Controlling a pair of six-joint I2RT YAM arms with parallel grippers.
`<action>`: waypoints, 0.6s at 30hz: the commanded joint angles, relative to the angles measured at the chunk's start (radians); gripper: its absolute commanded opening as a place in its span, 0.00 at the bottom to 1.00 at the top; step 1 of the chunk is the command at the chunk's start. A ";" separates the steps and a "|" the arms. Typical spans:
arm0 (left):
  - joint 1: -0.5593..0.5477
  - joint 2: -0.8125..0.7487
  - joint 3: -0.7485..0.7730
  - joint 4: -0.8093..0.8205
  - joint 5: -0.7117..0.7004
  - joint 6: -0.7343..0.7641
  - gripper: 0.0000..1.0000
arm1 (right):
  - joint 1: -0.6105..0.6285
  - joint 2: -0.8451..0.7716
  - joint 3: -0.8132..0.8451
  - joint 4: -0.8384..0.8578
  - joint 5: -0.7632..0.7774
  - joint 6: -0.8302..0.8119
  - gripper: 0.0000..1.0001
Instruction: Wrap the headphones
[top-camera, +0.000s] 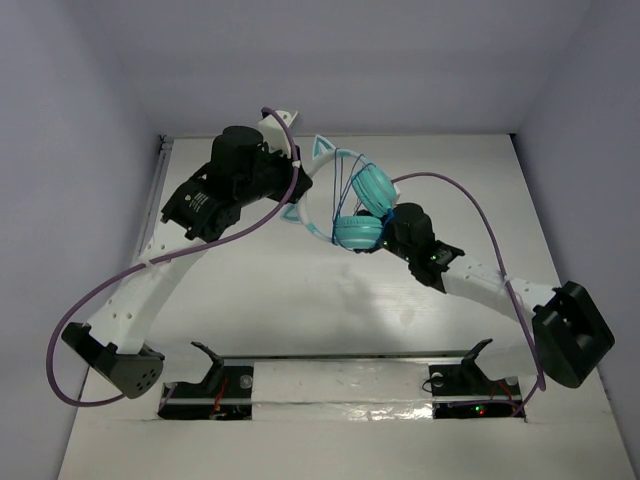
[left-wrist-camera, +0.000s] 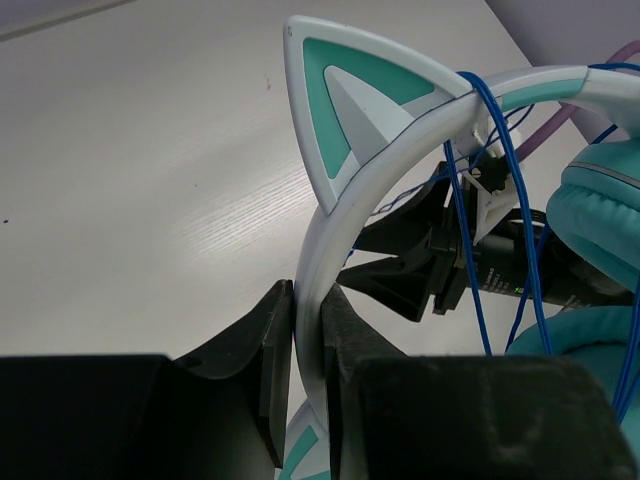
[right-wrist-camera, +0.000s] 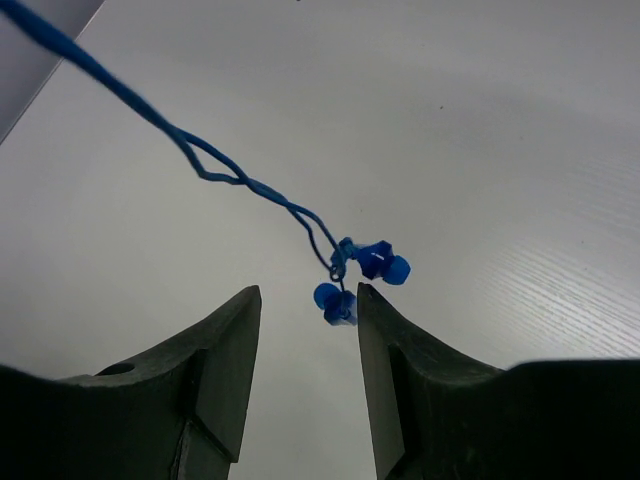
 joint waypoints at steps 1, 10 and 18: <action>0.006 -0.031 0.063 0.064 0.026 -0.019 0.00 | -0.004 0.008 0.064 0.103 -0.035 -0.014 0.49; 0.006 -0.040 0.055 0.059 0.019 -0.019 0.00 | -0.004 0.013 0.032 0.174 -0.010 -0.005 0.48; 0.006 -0.034 0.089 0.049 0.019 -0.020 0.00 | -0.004 0.040 0.029 0.185 0.022 0.004 0.44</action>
